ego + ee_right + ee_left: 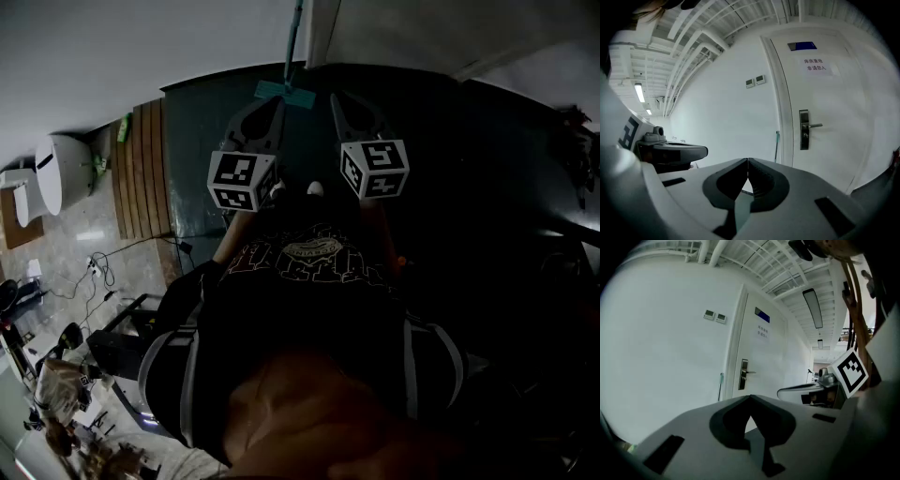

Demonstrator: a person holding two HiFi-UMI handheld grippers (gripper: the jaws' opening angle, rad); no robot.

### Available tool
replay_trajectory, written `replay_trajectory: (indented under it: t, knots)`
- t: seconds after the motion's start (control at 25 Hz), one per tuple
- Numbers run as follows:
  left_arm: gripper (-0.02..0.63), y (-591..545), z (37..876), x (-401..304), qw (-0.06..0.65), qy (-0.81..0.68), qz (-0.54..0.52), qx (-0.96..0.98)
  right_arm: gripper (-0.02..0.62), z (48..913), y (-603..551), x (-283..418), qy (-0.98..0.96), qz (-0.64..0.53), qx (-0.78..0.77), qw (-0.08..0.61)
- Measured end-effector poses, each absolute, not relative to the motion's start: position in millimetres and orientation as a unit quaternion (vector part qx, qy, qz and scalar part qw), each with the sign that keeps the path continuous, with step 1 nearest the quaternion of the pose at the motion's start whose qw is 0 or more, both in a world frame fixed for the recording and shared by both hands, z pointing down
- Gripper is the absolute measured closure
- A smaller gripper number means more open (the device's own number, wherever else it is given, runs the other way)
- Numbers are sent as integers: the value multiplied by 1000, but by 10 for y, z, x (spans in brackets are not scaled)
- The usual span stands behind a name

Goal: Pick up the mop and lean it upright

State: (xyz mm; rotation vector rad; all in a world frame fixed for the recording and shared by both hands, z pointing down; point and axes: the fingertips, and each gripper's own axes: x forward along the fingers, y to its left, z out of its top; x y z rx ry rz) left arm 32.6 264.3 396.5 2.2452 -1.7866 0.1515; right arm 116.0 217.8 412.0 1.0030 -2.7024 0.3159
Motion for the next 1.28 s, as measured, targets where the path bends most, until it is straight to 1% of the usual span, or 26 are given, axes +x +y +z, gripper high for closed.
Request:
replay_trajectory:
  t: [0.56, 0.84, 1.04, 1.28]
  knots:
    - [558, 2626, 4017, -4, 143, -614, 47, 775, 575, 4125, 2144, 878, -924, 112, 348, 112]
    - [558, 2602, 4087, -316, 143, -605, 51, 782, 575, 4210, 2140, 540, -922, 110, 349, 125]
    - [558, 2573, 4149, -493, 145, -591, 56, 792, 575, 4249, 2136, 337, -918, 119, 360, 113]
    - [558, 2454, 4196, -631, 151, -584, 56, 795, 575, 4262, 2055, 252, -913, 121, 373, 117]
